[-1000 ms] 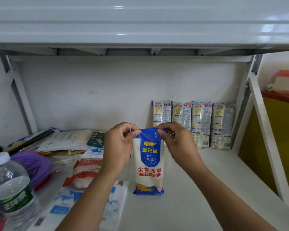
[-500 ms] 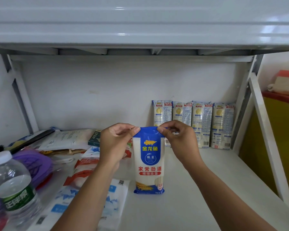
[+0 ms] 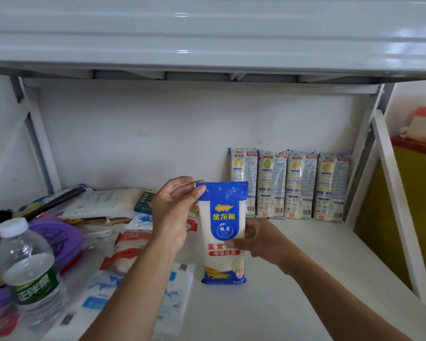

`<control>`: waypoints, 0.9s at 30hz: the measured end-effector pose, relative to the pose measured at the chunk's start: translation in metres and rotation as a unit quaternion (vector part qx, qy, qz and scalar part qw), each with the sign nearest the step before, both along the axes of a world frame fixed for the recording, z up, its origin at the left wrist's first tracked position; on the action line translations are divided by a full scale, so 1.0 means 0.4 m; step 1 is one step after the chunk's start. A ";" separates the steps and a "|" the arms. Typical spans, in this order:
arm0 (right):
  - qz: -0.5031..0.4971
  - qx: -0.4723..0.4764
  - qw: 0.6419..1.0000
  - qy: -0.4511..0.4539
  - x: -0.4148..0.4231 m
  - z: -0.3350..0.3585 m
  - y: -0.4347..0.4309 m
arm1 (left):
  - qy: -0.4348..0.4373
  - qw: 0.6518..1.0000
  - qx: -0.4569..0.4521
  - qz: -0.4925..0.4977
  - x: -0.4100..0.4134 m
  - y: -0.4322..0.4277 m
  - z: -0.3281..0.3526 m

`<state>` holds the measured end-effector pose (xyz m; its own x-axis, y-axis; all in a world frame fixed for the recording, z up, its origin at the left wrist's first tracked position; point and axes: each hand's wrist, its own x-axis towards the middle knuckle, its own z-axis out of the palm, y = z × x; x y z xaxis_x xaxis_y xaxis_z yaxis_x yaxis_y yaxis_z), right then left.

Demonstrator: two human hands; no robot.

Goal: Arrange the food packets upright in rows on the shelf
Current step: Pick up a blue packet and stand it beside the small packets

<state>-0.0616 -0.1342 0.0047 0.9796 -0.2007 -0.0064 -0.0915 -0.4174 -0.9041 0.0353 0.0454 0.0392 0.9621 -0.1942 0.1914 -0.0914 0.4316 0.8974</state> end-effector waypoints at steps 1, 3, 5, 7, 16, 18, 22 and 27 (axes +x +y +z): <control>-0.006 0.010 1.000 0.004 0.003 -0.017 0.001 | 0.003 1.000 -0.009 0.001 0.007 -0.001 -0.002; -0.028 0.038 0.999 -0.001 0.007 -0.041 0.006 | 0.007 0.999 -0.033 0.003 0.020 -0.003 -0.007; -0.055 0.058 0.997 -0.012 0.013 -0.055 0.011 | -0.001 0.999 -0.038 0.009 0.031 -0.005 -0.009; -0.072 0.074 0.994 -0.022 0.029 -0.064 0.012 | -0.012 0.999 -0.040 0.011 0.042 -0.008 -0.013; -0.137 0.093 0.985 -0.050 0.254 -0.078 -0.034 | -0.041 0.988 0.130 0.075 0.144 0.013 -0.067; -0.148 0.083 0.984 -0.057 0.329 -0.078 -0.055 | -0.071 0.979 0.171 0.081 0.164 0.022 -0.073; -0.162 0.078 0.982 -0.059 0.465 -0.076 -0.094 | -0.118 0.960 0.239 0.085 0.197 0.033 -0.086; -0.186 0.071 0.979 -0.052 0.588 -0.076 -0.119 | -0.131 0.944 0.290 0.084 0.223 0.034 -0.102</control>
<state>0.1737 -0.1817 -0.0256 0.8359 -0.5477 0.0357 -0.1175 -0.2420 -0.9631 0.1247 0.0590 -0.0017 0.9227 -0.1879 0.3365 -0.3676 -0.1663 0.9150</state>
